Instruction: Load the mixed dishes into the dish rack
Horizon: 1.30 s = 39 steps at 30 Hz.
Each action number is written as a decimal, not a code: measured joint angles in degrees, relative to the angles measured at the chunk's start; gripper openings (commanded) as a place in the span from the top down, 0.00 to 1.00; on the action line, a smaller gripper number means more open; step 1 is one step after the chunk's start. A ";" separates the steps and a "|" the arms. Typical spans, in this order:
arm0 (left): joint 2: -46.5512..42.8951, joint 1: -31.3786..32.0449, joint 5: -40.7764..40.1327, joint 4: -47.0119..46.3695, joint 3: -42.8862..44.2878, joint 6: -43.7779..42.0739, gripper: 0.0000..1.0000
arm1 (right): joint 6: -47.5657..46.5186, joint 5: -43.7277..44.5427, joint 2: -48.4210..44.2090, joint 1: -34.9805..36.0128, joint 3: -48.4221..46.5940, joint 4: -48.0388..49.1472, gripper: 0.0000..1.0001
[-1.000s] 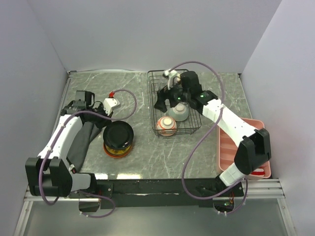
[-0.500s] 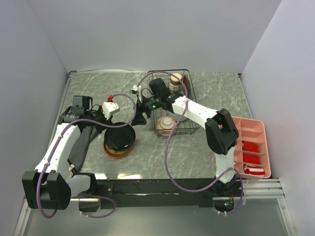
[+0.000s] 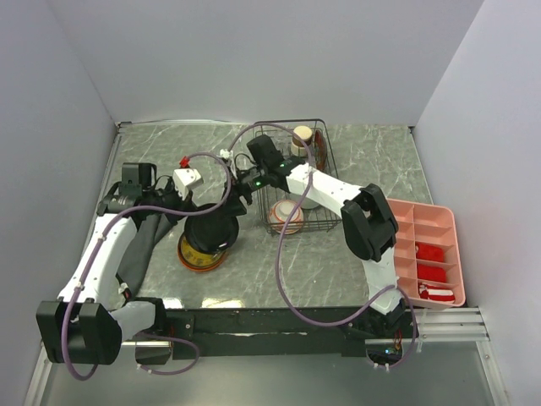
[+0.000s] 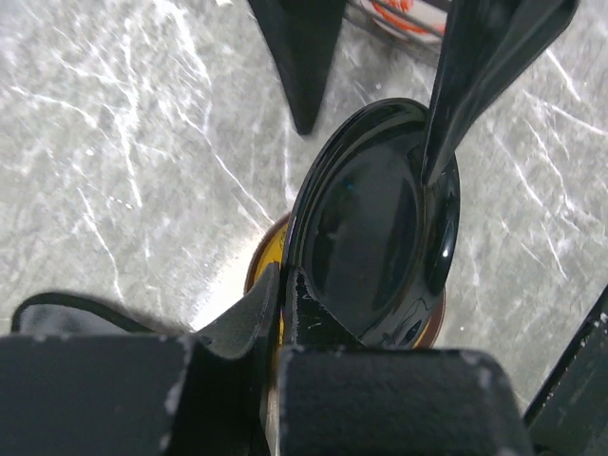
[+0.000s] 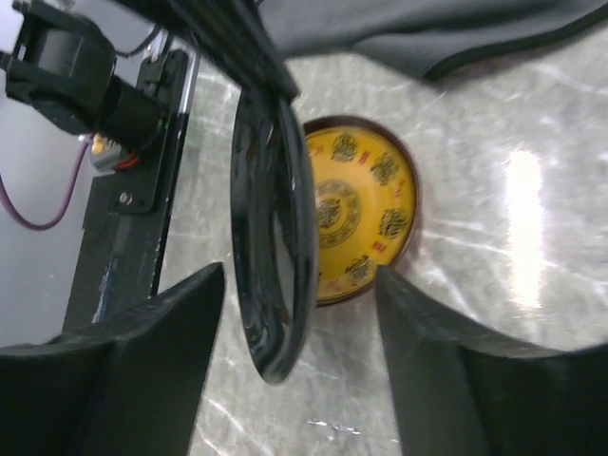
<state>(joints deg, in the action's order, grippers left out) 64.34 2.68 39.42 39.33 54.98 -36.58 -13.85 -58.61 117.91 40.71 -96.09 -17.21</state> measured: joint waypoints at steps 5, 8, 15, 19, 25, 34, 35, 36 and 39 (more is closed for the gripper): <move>0.00 0.00 0.35 -1.77 1.22 1.73 0.99 | -0.85 0.07 0.76 0.68 0.02 -2.01 0.60; 0.00 0.00 0.42 -2.23 1.38 1.95 0.99 | 0.04 0.37 0.79 0.79 0.02 -1.57 0.68; -0.68 0.17 0.55 -3.30 1.18 3.91 0.99 | 1.57 3.26 0.76 0.63 0.02 -0.50 0.97; -1.22 0.26 0.39 -4.85 1.16 5.27 0.98 | 1.77 4.66 -0.44 0.61 0.24 -0.39 1.00; -1.53 0.63 1.27 -7.41 2.36 8.83 0.69 | 2.01 9.77 -5.57 0.39 3.08 -0.33 1.00; -1.66 0.44 -0.28 -13.14 9.31 16.24 0.46 | 4.00 17.20 -15.58 -3.58 4.61 0.00 1.00; -1.66 0.39 -0.61 -14.03 9.77 17.09 0.46 | 4.37 18.21 -16.48 -4.39 4.61 0.09 1.00; -1.66 0.39 -1.07 -15.47 10.16 18.53 0.44 | 5.18 19.61 -17.55 -5.35 4.68 0.13 1.00; -1.66 0.37 -3.96 -20.65 10.51 24.13 0.39 | 7.34 26.03 -20.50 -7.61 4.76 0.37 1.00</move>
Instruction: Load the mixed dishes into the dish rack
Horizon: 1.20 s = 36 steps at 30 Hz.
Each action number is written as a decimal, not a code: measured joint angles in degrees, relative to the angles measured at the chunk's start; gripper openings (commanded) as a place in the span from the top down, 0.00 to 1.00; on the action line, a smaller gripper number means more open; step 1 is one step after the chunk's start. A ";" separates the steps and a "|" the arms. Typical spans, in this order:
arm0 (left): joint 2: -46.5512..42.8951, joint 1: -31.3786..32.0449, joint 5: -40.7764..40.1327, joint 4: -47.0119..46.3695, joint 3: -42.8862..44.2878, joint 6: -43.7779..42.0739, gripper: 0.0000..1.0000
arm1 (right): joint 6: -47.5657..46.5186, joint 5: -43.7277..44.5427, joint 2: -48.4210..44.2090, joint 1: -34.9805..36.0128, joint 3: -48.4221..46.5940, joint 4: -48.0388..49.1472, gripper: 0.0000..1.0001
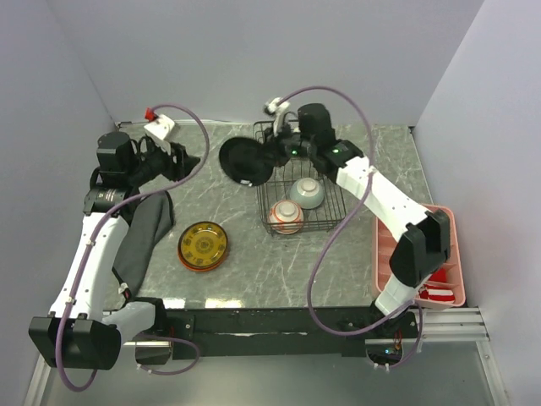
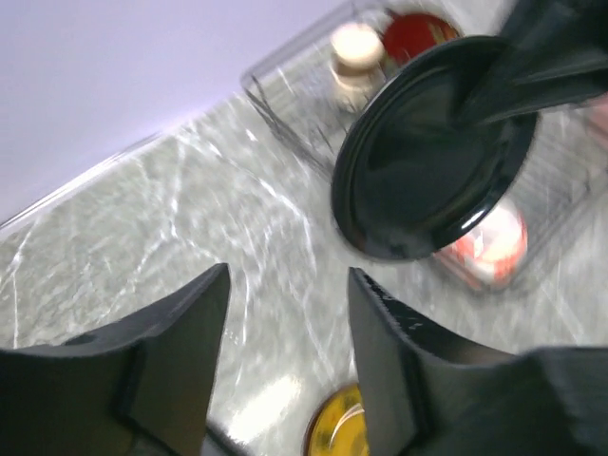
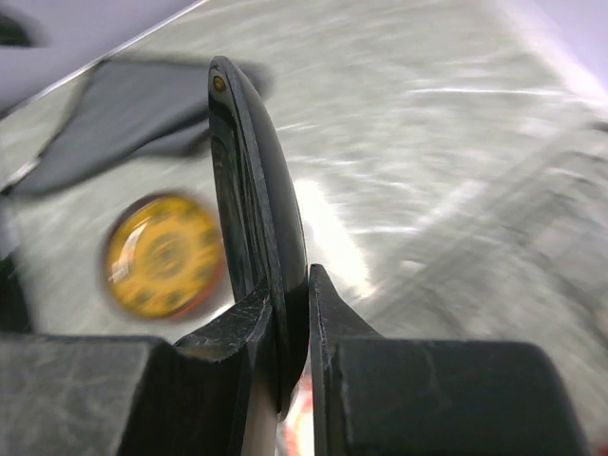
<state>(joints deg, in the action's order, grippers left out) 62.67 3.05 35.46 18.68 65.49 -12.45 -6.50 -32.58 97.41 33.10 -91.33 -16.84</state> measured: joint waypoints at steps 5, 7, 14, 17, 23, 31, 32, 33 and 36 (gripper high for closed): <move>0.09 -0.11 -5.14 -10.54 -1.27 12.24 0.41 | 3.50 15.87 -4.50 -1.99 1.07 1.97 1.00; 0.70 -0.09 -5.40 -14.23 -2.67 16.11 0.45 | 4.17 21.07 -6.12 -2.10 2.01 2.82 1.00; 6.38 1.03 -8.52 -19.69 -9.14 26.01 0.47 | 7.34 37.27 -11.34 -2.12 5.73 6.67 1.00; 7.37 1.70 -10.19 -19.63 -11.26 28.50 0.47 | 8.22 43.74 -13.18 -2.12 7.74 8.70 1.00; 7.21 2.93 -12.81 -19.71 -12.74 30.47 0.47 | 8.61 56.13 -14.58 -2.12 10.67 12.02 1.00; 5.35 3.04 -15.41 -19.10 -14.32 29.92 0.46 | 8.13 68.28 -14.47 -1.97 12.13 13.49 1.00; 5.07 3.04 -15.52 -19.04 -14.43 29.77 0.45 | 8.11 69.20 -14.29 -1.95 12.13 13.51 1.00; 4.74 3.06 -15.85 -18.84 -14.60 29.66 0.45 | 8.02 69.94 -14.03 -1.92 12.09 13.46 1.00; 3.78 3.04 -16.13 -18.69 -15.41 29.31 0.45 | 7.74 71.21 -12.24 -1.90 11.52 12.55 1.00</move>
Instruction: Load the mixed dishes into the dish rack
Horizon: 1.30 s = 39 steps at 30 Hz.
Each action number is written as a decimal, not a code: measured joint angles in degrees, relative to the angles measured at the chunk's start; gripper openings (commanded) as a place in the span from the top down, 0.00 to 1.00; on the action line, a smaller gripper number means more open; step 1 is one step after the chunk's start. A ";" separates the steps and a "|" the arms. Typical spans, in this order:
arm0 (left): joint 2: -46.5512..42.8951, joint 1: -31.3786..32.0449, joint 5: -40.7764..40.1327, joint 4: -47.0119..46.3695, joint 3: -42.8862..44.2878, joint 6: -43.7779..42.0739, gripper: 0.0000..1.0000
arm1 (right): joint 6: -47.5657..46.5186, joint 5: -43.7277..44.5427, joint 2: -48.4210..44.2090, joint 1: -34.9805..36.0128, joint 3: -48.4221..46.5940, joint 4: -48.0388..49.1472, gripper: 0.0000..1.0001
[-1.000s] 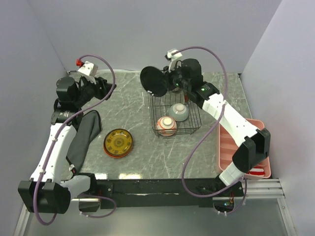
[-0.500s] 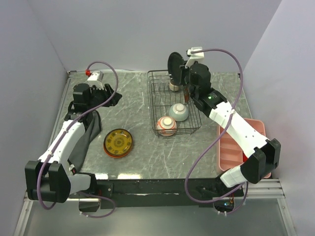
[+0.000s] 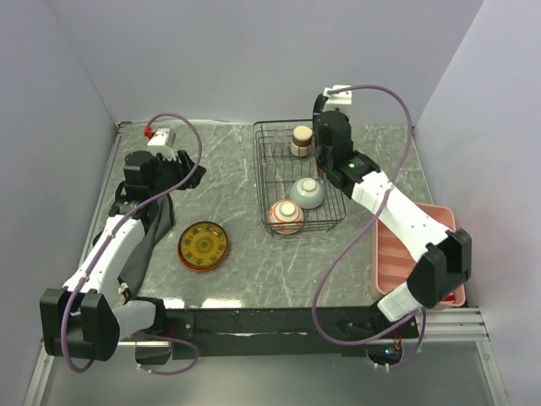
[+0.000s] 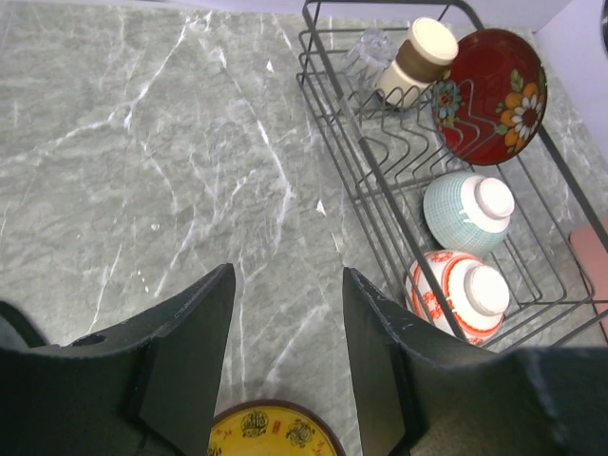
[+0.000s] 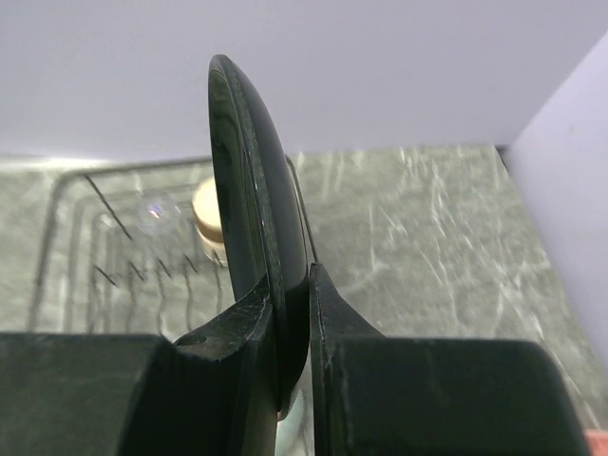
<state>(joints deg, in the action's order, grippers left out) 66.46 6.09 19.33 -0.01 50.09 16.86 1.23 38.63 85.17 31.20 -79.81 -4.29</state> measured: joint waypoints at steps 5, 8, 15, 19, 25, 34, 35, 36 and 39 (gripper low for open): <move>-0.96 0.00 -0.44 0.57 -1.60 -0.52 0.44 | 0.22 1.46 6.32 0.04 -3.54 -4.24 1.00; -1.11 -0.17 -0.85 0.76 -2.16 -0.74 0.44 | 0.15 1.92 8.76 0.04 -3.54 -5.73 1.00; -1.14 -0.70 -1.27 0.85 -3.04 -0.92 0.44 | -0.63 2.67 11.34 0.26 -3.85 -7.15 1.00; -1.18 -0.79 -1.29 0.92 -3.26 -0.92 0.44 | -1.77 3.13 12.46 0.57 -3.93 -7.13 1.00; -1.29 -1.22 -1.33 0.72 -3.91 -0.90 0.43 | -1.92 4.15 15.02 0.70 -5.01 -7.26 1.00; -1.38 -1.90 -1.53 0.76 -4.24 -0.92 0.43 | -1.92 5.70 20.70 0.28 -6.56 -7.13 1.00; -1.38 -1.95 -1.66 0.76 -4.24 -0.94 0.43 | -1.92 5.79 21.20 0.24 -6.56 -7.13 1.00; -1.38 -1.95 -1.68 0.76 -4.24 -1.03 0.42 | -1.95 5.79 21.64 0.11 -6.56 -7.23 1.00; -1.38 -1.99 -1.79 0.79 -4.24 -1.14 0.41 | -1.95 5.95 22.43 -0.39 -6.58 -7.06 1.00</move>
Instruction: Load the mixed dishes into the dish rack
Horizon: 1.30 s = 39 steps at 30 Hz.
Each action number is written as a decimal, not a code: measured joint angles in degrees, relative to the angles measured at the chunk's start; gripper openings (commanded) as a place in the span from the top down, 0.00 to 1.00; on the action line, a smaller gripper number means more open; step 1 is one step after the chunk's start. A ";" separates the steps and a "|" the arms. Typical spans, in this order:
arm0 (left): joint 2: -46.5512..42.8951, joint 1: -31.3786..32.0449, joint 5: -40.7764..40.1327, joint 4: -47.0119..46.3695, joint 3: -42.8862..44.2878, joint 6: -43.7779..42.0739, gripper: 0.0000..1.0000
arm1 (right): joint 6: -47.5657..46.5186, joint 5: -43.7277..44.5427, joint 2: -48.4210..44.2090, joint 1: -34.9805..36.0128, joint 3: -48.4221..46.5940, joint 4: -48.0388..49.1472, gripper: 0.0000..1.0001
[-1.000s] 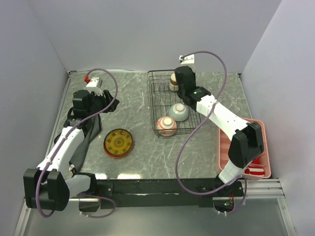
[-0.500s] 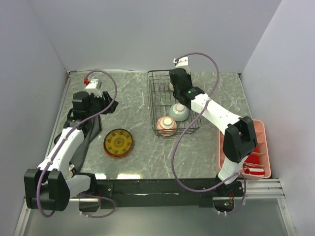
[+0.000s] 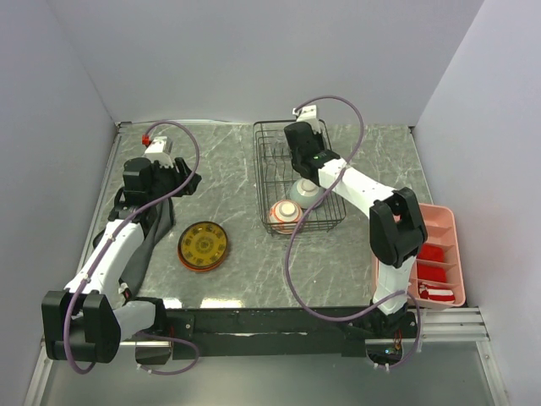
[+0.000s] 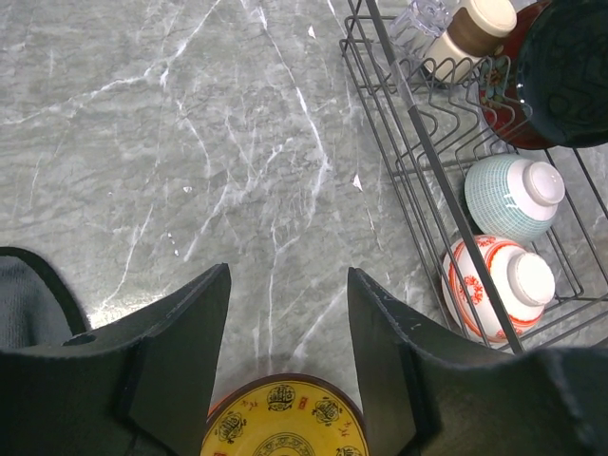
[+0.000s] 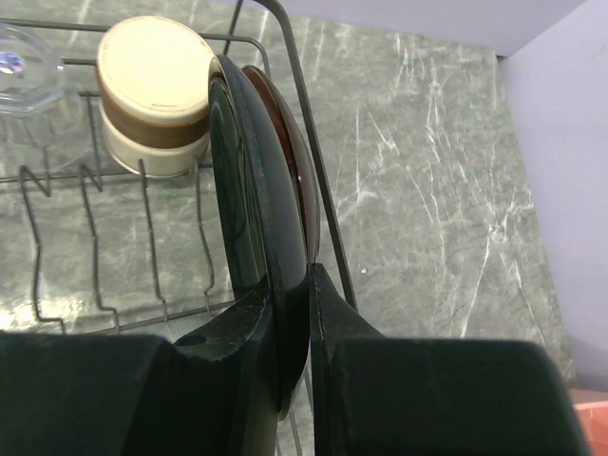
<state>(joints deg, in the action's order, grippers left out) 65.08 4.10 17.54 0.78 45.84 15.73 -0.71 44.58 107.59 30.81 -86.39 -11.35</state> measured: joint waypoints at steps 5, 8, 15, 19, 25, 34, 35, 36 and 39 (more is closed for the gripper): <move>0.02 0.00 -0.07 0.55 0.00 -0.42 0.40 | 1.38 -0.48 1.55 -1.09 -0.31 0.15 1.00; 0.04 0.00 -0.07 1.64 0.00 -1.27 0.39 | 2.01 -1.16 2.08 -1.36 -0.33 0.22 0.96; 0.04 -0.02 -0.02 4.26 0.00 -3.74 0.36 | 2.29 -3.45 2.12 -2.05 -0.90 0.31 0.45; 0.37 -0.02 0.22 6.01 0.02 -6.16 0.34 | 2.99 -5.81 2.05 -2.32 -1.53 -1.05 0.38; 3.04 -0.02 0.85 11.21 0.57 -10.03 0.33 | 4.72 -9.11 -1.75 -2.05 -1.73 -4.33 0.34; 4.15 -0.04 4.31 20.39 1.42 -22.91 0.24 | 4.33 -19.80 -18.91 -1.44 3.23 -4.44 0.00; 4.68 -0.04 4.83 21.90 1.70 -24.92 0.01 | 3.52 -22.10 -20.74 -1.42 4.68 -4.52 0.00; 5.25 -0.04 5.27 23.32 2.01 -26.62 0.00 | 2.43 -25.66 -23.30 -1.42 6.99 -4.31 0.00; 7.98 -0.04 5.68 27.02 2.34 -32.06 0.00 | 0.04 -35.39 -27.85 -1.51 12.22 -5.09 0.00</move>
<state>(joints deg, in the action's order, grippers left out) 73.06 4.05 23.22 27.79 48.18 -16.34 -0.67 9.19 79.75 29.30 -74.17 -16.45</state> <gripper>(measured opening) 0.987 0.998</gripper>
